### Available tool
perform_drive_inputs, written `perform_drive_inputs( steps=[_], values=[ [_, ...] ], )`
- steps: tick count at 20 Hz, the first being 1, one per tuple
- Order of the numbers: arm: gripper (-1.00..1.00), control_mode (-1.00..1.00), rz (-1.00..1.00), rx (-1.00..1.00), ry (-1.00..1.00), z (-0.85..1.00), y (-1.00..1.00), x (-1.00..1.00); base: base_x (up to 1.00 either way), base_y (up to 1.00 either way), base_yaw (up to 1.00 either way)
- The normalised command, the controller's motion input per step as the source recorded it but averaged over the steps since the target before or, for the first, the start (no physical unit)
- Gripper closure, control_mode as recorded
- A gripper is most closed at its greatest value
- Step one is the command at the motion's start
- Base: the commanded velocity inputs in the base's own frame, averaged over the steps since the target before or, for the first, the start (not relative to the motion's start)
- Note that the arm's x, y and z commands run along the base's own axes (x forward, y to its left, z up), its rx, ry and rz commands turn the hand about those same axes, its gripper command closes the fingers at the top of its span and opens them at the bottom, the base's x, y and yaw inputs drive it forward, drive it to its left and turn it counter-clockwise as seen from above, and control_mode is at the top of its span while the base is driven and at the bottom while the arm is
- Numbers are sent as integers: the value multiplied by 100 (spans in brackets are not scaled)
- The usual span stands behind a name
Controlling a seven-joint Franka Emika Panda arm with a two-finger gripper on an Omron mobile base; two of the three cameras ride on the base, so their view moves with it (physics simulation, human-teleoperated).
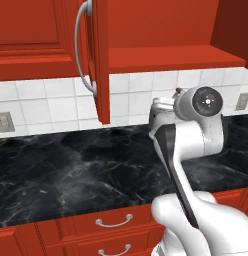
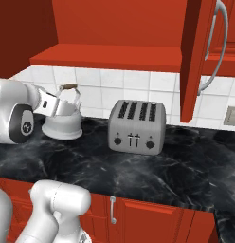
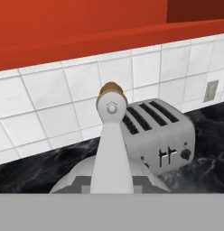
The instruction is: Open the cabinet, pick the kettle from the cabinet, and place it in the sink.
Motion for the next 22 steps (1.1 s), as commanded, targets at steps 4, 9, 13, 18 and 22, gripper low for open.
perform_drive_inputs(
  steps=[4, 9, 13, 18, 22],
  values=[
    [100, -100, 0, -2, 0, -16, 13, 10, 0, 0, 0],
    [100, -100, 0, -1, 1, -4, 4, 3, 0, 0, 0],
    [100, -100, 0, 0, 0, 0, 0, 0, 0, 0, 0],
    [100, -100, 0, 0, 0, 0, 0, 0, 0, 0, 0],
    [100, -100, 0, 0, 0, 0, 0, 0, 0, 0, 0]
  ],
)
